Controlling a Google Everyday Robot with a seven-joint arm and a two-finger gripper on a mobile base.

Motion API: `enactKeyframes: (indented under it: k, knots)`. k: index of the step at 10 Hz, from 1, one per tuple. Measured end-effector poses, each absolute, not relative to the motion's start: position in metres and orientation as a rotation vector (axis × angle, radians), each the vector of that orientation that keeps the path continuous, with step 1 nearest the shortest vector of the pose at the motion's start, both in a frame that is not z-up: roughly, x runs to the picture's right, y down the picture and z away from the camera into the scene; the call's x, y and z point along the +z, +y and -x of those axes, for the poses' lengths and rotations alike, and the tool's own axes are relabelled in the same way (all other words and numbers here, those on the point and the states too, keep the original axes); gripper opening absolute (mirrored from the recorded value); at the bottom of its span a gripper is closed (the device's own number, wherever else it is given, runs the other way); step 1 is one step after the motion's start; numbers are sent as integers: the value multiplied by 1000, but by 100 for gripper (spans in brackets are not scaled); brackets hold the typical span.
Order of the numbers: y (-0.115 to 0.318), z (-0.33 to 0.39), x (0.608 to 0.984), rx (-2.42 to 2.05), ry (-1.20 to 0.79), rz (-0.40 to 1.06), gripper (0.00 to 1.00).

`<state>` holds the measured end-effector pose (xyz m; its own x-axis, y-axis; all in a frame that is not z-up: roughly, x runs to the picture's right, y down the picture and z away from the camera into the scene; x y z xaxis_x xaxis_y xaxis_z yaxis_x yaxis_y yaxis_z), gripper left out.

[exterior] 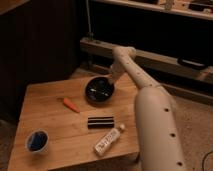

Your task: Drag the ceramic bowl in a circle

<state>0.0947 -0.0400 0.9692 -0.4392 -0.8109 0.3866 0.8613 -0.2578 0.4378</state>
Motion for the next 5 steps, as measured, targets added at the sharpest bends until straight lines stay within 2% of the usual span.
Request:
enactKeyframes:
  k: [5]
  knots:
    - [1, -206, 945, -1801, -729, 154, 0]
